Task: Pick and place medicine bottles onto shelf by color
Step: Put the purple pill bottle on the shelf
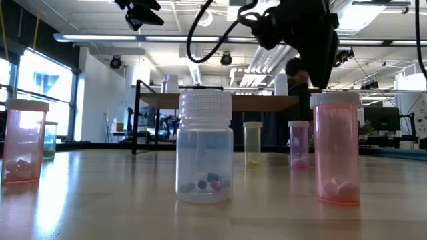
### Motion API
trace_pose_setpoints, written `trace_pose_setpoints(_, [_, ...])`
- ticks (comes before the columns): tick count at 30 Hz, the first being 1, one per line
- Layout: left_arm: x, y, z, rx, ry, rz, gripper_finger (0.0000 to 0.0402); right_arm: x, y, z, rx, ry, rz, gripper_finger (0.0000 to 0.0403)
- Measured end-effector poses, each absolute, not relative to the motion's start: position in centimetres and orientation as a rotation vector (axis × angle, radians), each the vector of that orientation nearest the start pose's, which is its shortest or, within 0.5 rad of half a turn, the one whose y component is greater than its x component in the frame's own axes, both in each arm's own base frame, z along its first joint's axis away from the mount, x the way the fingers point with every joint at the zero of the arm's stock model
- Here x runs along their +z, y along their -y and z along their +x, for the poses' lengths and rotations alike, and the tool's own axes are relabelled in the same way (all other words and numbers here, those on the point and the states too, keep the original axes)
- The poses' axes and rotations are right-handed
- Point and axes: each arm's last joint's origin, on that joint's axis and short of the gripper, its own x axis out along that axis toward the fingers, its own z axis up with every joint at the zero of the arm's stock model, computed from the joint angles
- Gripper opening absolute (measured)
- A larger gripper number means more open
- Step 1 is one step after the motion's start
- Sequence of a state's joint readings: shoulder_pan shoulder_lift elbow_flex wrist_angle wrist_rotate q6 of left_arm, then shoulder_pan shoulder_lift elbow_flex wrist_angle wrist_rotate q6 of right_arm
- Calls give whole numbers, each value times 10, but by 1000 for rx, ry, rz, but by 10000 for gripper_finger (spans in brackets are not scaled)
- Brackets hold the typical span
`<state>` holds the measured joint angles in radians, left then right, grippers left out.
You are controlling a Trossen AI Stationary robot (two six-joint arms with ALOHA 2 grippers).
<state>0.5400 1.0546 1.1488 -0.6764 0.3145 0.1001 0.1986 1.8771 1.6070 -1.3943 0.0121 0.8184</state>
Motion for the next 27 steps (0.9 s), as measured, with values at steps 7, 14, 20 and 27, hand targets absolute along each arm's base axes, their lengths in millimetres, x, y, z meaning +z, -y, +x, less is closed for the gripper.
trace_pose_setpoints(7, [363,-99,183,196,-541,-146,229,238,-72,350,-477,-1426,534,206])
trace_pose_setpoints(14, [363,-99,183,196,-541,-146,229,221,-74,347,-489,-1423,549,206])
trace_pose_setpoints(20, [363,-99,183,196,-541,-146,229,203,-74,345,-503,-1403,584,206])
trace_pose_setpoints(27, [363,-99,183,196,-541,-145,229,189,-73,340,-523,-1423,611,200])
